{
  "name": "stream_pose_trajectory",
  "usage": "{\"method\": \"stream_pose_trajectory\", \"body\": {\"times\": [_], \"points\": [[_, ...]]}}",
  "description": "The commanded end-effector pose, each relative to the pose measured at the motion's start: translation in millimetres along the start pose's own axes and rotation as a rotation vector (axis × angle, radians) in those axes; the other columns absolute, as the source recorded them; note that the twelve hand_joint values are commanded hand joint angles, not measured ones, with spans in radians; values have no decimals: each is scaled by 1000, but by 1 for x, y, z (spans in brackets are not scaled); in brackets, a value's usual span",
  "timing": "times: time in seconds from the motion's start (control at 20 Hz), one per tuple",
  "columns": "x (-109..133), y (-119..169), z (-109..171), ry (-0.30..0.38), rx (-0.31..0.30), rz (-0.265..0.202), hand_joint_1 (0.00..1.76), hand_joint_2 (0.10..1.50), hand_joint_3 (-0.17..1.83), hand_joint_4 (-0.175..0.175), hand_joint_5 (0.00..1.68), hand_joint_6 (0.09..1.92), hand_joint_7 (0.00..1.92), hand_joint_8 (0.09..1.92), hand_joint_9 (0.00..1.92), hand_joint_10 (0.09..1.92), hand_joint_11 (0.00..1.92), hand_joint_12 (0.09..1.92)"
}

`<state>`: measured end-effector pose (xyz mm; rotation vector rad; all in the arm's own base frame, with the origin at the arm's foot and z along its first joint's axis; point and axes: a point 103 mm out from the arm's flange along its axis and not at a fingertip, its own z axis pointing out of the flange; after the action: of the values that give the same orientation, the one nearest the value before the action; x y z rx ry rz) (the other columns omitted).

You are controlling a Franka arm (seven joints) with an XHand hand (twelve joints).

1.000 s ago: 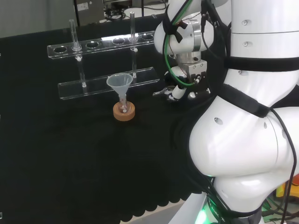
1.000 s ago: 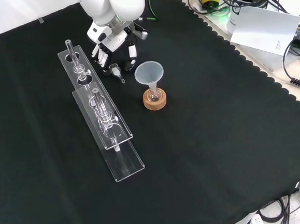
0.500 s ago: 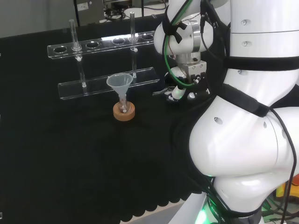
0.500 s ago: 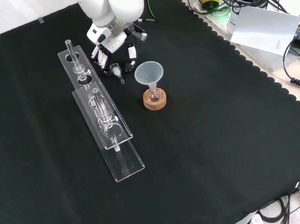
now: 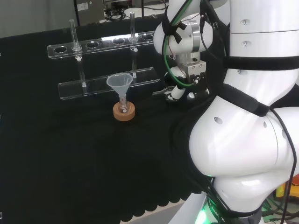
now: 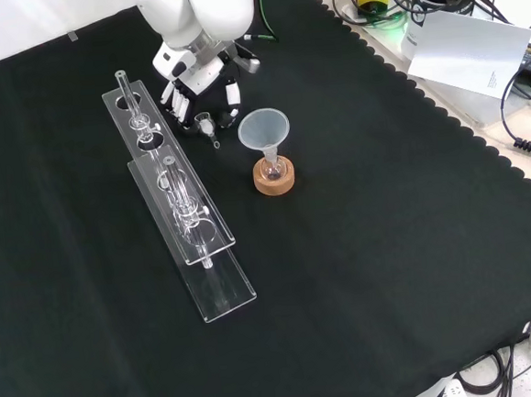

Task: Pick up the weighing funnel.

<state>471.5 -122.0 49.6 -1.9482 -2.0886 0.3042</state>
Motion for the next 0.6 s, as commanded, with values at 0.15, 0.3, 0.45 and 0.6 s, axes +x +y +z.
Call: {"method": "stream_pose_trajectory", "body": {"times": [0.15,0.3,0.45,0.6], "points": [[0,1,-1,-8,-28,13,1022,758,600,106,846,962,868,765,954,522,537,1245],[-2,1,-6,-26,-55,23,1110,948,287,101,984,991,1023,807,1109,491,821,1075],[-3,-1,-10,-48,-66,29,1223,925,289,44,1035,937,1141,807,1225,481,1036,917],[-4,-2,-13,-62,-63,32,1268,923,285,-138,1064,892,1121,855,1302,472,1144,844]]}}
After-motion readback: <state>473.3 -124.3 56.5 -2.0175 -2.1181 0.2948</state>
